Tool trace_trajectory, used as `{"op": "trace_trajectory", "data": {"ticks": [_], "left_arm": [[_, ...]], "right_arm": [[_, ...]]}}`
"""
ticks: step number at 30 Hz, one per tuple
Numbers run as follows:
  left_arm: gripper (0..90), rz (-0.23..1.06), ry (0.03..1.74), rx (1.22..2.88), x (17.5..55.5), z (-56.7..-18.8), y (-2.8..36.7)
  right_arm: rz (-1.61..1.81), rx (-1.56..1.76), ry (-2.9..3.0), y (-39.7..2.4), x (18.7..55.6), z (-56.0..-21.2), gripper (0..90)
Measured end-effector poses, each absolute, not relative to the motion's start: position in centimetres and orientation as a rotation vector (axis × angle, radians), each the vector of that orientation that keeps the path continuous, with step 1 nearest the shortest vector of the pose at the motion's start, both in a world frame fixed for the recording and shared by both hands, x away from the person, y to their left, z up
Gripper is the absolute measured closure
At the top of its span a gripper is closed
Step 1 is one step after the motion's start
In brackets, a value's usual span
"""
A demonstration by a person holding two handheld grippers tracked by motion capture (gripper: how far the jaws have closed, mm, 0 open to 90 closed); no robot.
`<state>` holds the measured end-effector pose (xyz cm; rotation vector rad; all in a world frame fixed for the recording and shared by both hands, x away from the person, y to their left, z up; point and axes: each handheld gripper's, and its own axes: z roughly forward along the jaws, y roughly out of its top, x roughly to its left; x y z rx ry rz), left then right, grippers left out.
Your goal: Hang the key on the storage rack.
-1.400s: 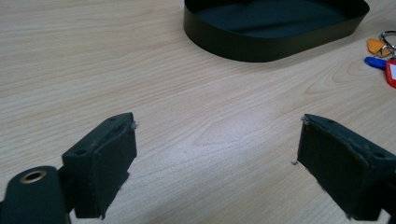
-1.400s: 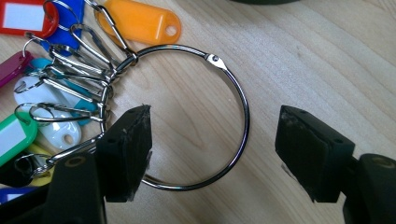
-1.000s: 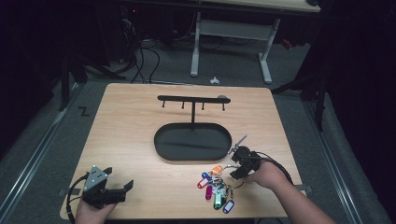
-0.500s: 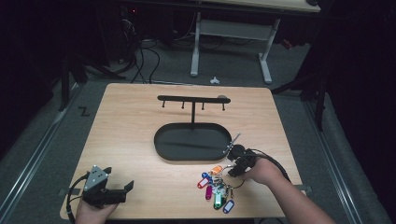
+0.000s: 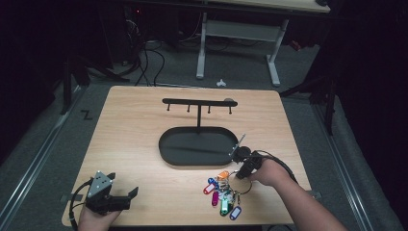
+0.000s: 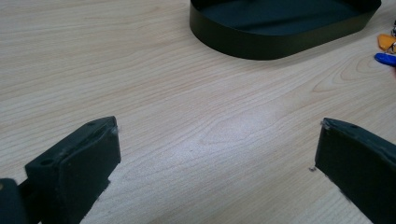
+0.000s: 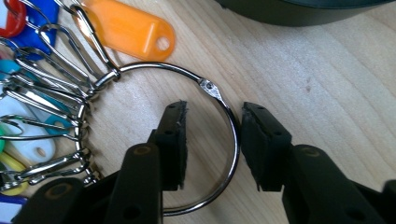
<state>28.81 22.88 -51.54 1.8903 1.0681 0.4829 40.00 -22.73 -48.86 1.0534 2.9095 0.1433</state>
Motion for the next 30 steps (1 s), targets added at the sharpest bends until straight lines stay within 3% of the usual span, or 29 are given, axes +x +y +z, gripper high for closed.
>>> {"op": "trace_trajectory", "data": {"ticks": [13,30], "left_arm": [[1.7,0.488,1.06,1.895,28.82,-51.69,22.85],[2.8,0.489,1.048,1.913,28.83,-51.78,22.7]], "right_arm": [[0.036,1.071,2.945,-22.48,40.4,-48.77,86.0],[-0.05,1.043,2.96,-21.95,40.53,-48.8,85.4]]}}
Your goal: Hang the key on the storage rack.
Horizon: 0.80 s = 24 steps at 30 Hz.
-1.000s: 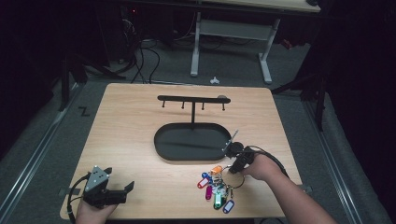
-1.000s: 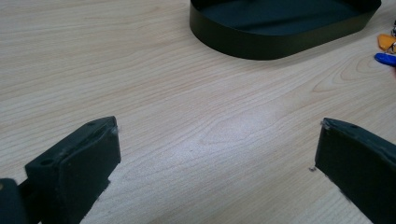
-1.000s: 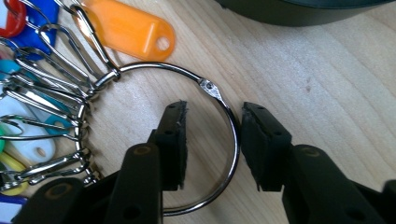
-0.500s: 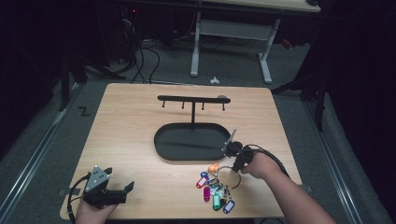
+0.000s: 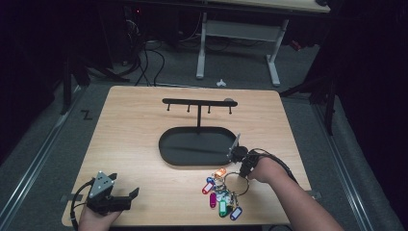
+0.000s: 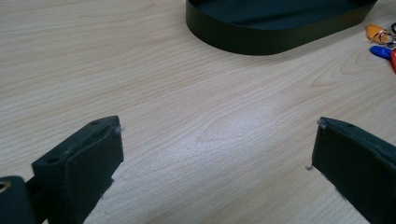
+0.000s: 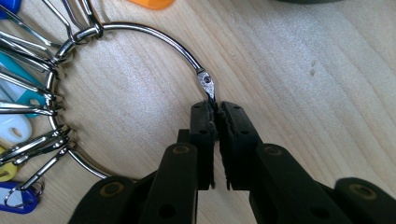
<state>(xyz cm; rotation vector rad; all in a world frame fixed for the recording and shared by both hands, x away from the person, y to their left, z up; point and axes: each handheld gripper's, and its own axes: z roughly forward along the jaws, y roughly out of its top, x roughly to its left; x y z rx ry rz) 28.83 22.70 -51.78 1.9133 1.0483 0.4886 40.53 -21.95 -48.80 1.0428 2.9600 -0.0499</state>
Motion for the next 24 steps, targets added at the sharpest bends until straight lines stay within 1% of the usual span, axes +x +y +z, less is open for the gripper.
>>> {"op": "trace_trajectory", "data": {"ticks": [7,12,15,24], "left_arm": [[3.1,0.482,1.044,1.915,28.8,-51.8,22.6],[3.8,0.482,1.044,1.92,28.8,-51.9,22.7],[3.8,0.489,1.046,1.923,28.8,-51.9,22.7],[4.2,0.477,1.04,1.928,28.8,-51.9,22.5]], "right_arm": [[-0.051,0.995,2.97,-21.9,40.4,-48.8,86.9],[0.012,1.004,2.981,-22.1,40.5,-48.6,87.2],[0.114,1.028,2.976,-22.3,40.7,-47.1,87.3],[0.146,1.017,2.934,-23.0,40.1,-43.5,87.5]]}}
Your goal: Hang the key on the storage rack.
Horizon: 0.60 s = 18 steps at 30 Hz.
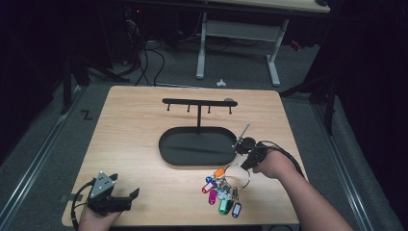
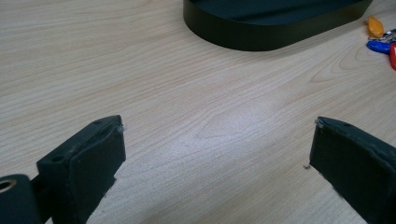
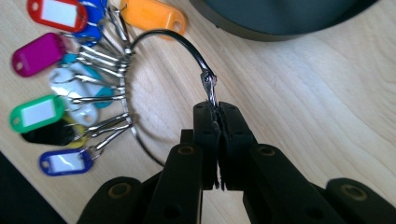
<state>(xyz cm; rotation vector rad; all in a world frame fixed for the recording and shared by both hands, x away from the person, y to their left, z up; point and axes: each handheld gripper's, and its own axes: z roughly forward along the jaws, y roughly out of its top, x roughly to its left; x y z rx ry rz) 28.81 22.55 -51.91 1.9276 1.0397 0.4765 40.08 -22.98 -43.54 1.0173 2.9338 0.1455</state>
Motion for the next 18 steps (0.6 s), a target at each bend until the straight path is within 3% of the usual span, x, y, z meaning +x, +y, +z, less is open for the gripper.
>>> {"op": "trace_trajectory", "data": {"ticks": [18], "left_arm": [[4.8,0.467,1.042,1.929,28.8,-52.0,22.6]], "right_arm": [[0.187,1.004,2.842,-24.0,38.8,-36.3,87.8]]}}
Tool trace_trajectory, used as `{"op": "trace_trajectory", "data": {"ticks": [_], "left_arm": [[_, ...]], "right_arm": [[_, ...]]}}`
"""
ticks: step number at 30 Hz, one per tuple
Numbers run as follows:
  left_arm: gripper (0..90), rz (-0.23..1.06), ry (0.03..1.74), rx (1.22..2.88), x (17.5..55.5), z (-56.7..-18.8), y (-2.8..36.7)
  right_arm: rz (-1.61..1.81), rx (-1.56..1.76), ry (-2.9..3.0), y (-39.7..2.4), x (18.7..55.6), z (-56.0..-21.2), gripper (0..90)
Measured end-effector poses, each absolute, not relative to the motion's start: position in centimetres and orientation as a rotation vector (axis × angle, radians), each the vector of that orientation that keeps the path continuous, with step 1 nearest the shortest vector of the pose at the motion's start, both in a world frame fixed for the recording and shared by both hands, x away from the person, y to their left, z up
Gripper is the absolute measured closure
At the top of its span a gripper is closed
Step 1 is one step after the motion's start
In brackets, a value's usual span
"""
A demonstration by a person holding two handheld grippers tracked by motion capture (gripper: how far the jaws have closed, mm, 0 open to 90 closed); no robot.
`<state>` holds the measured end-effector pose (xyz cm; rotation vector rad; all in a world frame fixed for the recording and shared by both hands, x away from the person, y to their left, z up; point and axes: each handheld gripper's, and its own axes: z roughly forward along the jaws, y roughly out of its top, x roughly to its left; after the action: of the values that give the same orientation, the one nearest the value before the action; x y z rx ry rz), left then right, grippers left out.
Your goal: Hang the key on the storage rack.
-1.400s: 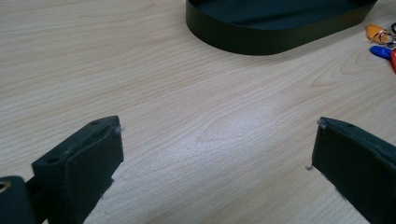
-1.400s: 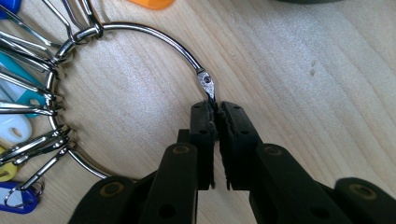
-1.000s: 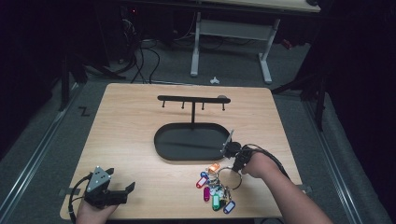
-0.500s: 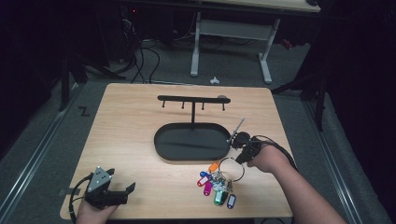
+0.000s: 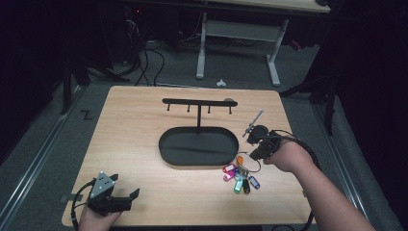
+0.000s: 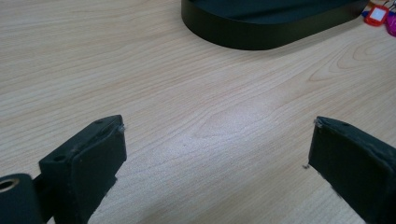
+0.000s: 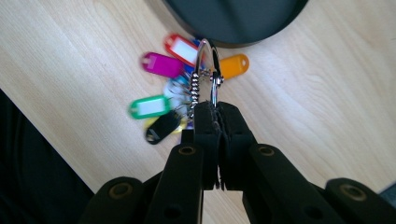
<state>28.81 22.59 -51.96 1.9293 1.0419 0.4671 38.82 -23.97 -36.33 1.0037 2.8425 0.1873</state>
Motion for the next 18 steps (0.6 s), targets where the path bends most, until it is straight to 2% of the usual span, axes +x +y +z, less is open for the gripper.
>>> {"op": "trace_trajectory", "data": {"ticks": [18], "left_arm": [[5.0,0.468,1.043,1.931,28.8,-52.0,22.6]], "right_arm": [[0.219,0.995,2.759,-23.9,39.6,-30.2,87.9]]}}
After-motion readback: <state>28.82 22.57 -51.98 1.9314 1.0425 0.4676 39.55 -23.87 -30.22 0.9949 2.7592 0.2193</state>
